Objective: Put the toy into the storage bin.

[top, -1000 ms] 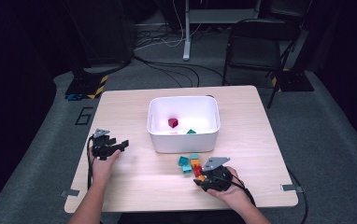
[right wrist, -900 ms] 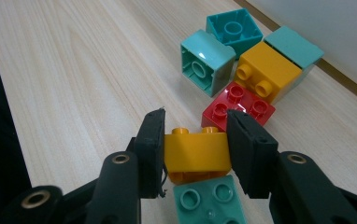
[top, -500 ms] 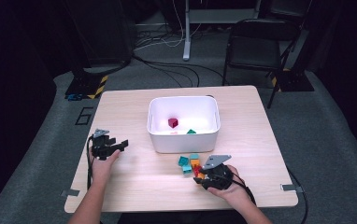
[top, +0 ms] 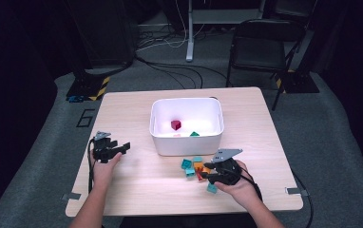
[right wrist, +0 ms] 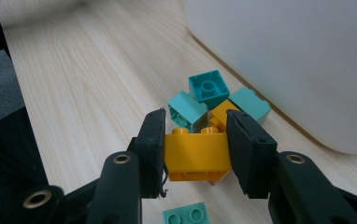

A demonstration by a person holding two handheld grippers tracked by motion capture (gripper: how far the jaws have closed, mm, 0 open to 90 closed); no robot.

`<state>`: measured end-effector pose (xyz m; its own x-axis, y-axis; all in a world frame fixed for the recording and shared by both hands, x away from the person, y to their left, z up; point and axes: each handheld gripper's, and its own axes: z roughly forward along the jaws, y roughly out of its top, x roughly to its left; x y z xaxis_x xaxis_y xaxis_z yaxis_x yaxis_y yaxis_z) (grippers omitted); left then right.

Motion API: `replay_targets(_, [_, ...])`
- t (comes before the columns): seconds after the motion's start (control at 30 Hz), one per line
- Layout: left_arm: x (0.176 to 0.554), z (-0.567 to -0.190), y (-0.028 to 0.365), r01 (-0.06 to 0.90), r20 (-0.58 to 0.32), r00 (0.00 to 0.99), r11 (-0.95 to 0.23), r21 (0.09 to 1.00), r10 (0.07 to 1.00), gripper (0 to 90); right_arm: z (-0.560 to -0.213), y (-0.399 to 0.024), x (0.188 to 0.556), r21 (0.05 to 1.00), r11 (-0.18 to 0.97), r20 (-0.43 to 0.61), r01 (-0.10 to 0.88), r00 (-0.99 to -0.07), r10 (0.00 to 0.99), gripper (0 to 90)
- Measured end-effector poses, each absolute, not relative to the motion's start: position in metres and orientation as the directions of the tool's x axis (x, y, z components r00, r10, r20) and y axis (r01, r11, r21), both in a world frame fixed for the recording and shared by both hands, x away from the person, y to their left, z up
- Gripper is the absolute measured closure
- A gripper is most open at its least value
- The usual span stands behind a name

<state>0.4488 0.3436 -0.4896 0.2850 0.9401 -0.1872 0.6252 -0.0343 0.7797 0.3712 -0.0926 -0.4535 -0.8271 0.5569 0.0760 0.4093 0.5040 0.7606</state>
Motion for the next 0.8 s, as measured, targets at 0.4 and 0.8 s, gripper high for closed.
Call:
replay_targets(0.4, [0.449, -0.49, 0.343, 0.624, -0.188, 0.284, -0.033, 0.78, 0.94, 33.3, -0.422, -0.094, 0.383, 0.777, 0.502, 0.053, 0.38, -0.834, 0.549, 58.6])
replay_targets(0.8, [0.449, -0.49, 0.344, 0.624, -0.188, 0.287, -0.035, 0.78, 0.939, 33.3, -0.378, -0.093, 0.402, 0.798, 0.489, 0.036, 0.353, -0.838, 0.545, 58.6])
